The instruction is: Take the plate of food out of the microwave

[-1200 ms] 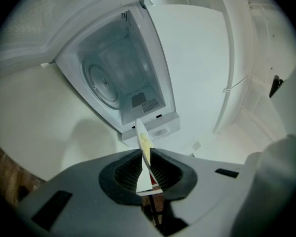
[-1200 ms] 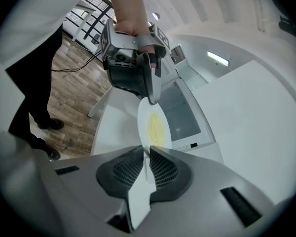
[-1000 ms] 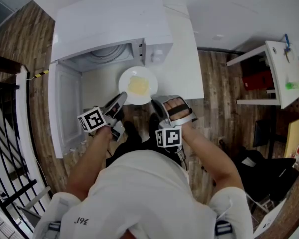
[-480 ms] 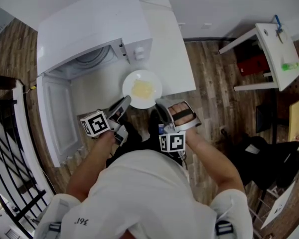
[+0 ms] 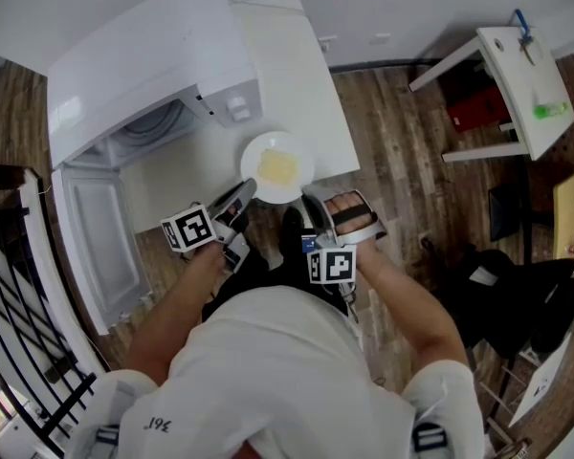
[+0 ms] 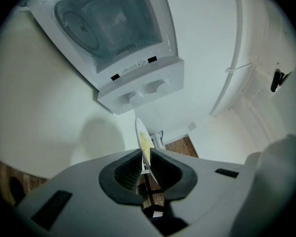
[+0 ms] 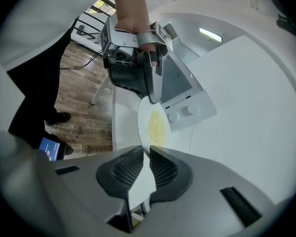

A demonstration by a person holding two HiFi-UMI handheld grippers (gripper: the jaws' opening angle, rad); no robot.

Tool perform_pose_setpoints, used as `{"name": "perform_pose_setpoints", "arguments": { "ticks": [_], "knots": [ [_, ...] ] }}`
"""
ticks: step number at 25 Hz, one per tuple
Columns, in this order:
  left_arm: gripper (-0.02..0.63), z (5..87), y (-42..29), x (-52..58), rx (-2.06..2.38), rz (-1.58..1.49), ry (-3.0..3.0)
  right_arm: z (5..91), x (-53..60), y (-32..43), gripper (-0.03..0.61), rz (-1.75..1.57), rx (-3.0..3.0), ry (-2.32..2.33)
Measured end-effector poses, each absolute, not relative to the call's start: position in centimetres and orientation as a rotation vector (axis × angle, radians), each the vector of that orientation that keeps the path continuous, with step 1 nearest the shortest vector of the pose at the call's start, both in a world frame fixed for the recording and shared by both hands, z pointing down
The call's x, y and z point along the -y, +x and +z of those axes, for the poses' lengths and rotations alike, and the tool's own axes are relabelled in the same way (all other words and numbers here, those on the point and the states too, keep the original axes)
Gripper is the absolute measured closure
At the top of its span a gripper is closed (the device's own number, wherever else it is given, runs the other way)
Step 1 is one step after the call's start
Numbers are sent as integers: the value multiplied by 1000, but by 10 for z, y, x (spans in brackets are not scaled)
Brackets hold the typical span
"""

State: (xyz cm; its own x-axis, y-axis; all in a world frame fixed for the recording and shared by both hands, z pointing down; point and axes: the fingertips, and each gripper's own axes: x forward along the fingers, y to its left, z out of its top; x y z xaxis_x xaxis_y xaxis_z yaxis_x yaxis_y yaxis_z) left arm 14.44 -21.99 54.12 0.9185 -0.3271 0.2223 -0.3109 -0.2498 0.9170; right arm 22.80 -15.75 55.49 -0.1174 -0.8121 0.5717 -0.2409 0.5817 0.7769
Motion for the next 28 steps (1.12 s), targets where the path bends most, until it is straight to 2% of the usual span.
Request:
{"name": "perform_pose_setpoints", "arguments": {
  "ticks": [14,28],
  "knots": [
    [580,585,216,261,432,61,1829,602,194,297,540,-522,1570,881],
    [578,615,248,294,424,117,1774,629,227,323,548,-472,1558,870]
  ]
}}
